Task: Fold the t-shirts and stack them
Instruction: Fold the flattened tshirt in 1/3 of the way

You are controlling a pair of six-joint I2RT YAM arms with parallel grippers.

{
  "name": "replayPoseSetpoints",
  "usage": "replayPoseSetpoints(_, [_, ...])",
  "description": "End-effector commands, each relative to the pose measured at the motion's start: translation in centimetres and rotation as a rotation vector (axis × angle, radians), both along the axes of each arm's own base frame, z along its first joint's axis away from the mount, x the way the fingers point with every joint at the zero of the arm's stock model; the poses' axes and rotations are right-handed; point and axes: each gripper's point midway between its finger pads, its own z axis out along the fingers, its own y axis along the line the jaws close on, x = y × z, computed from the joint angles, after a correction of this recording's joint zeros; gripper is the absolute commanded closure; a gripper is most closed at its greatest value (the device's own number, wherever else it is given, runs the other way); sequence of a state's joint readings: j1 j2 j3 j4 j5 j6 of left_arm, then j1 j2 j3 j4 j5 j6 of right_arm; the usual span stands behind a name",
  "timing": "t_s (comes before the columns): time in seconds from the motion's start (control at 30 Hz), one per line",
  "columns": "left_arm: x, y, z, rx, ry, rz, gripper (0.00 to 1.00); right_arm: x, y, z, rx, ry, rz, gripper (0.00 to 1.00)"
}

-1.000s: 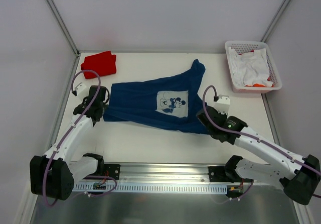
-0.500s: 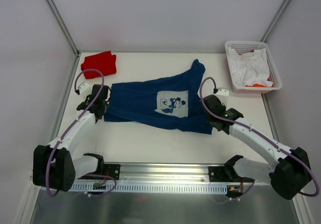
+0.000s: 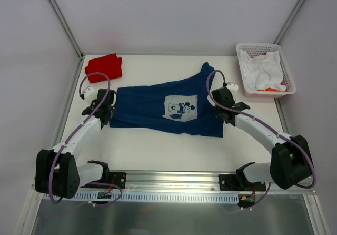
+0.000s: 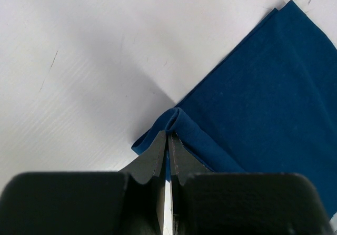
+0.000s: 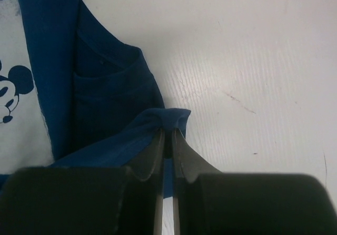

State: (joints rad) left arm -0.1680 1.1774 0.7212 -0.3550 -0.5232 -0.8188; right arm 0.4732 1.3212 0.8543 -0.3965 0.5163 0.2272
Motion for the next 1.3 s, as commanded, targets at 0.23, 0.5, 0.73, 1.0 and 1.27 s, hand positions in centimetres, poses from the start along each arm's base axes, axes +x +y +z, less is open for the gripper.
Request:
replayPoseSetpoints(0.23, [0.0, 0.3, -1.0, -0.003, 0.009, 0.005, 1.0, 6.2, 1.9, 2.3, 0.045, -0.07, 0.028, 1.0])
replayPoseSetpoints(0.5, [-0.1, 0.6, -1.3, 0.01, 0.007, 0.016, 1.0, 8.8, 0.9, 3.2, 0.057, -0.088, -0.006, 1.0])
replayPoseSetpoints(0.73, [0.7, 1.3, -1.3, 0.0, -0.01, 0.031, 1.0, 9.5, -1.4, 3.0, 0.064, -0.086, -0.048, 1.0])
replayPoseSetpoints(1.0, [1.8, 1.5, -1.8, -0.01, -0.003, 0.039, 1.0, 10.6, -1.4, 2.0, 0.077, -0.062, -0.038, 1.0])
replayPoseSetpoints(1.27, [2.2, 1.5, -3.0, -0.006, 0.024, 0.039, 1.0, 11.0, -0.8, 0.5, 0.085, -0.03, -0.026, 1.0])
